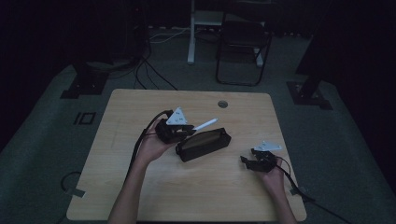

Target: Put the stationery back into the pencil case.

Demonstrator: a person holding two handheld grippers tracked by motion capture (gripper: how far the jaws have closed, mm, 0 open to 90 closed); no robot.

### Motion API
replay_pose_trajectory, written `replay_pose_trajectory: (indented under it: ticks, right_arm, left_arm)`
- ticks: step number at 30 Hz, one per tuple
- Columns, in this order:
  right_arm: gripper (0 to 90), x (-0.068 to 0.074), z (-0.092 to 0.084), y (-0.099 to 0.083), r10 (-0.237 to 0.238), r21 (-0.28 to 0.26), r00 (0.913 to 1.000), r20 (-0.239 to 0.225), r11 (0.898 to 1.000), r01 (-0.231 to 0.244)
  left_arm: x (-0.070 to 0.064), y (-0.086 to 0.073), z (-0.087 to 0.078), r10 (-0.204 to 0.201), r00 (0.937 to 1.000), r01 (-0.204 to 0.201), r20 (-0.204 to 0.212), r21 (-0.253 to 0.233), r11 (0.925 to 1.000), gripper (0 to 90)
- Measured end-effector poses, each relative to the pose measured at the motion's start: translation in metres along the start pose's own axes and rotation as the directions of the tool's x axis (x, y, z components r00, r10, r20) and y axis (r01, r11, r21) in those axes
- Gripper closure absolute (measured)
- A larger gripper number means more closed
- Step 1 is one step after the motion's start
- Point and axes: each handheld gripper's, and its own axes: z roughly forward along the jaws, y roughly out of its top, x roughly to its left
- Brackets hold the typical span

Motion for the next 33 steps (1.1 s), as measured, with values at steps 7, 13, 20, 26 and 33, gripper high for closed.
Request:
replay_pose_trajectory:
  ticks: [7,13,20,26,33]
  right_arm:
    - [35.7,0.0,0.0,0.0,0.0,0.0,1.0,0.0,1.0,0.0]
    - [35.7,0.0,0.0,0.0,0.0,0.0,1.0,0.0,1.0,0.0]
    - [35.7,0.0,0.0,0.0,-0.002,-0.001,1.0,0.0,1.0,0.002]
    - [35.7,0.0,0.0,0.0,-0.001,0.0,1.0,0.0,1.0,0.001]
    - [35.6,0.0,0.0,0.0,-0.003,-0.001,1.0,-0.001,1.0,0.003]
  left_arm:
    - [0.0,0.0,0.004,-0.003,1.0,0.003,0.002,0.007,1.0,78.8]
    - [0.001,0.0,0.008,-0.009,1.0,0.009,-0.001,0.007,0.9999,78.8]
    - [0.002,-0.001,0.014,-0.01,0.9999,0.01,0.002,0.017,0.9998,78.8]
    - [0.002,-0.001,0.019,-0.011,0.9999,0.011,0.004,0.021,0.9997,78.8]
    - [0.001,-0.001,0.025,-0.008,1.0,0.008,0.005,0.033,0.9994,78.8]
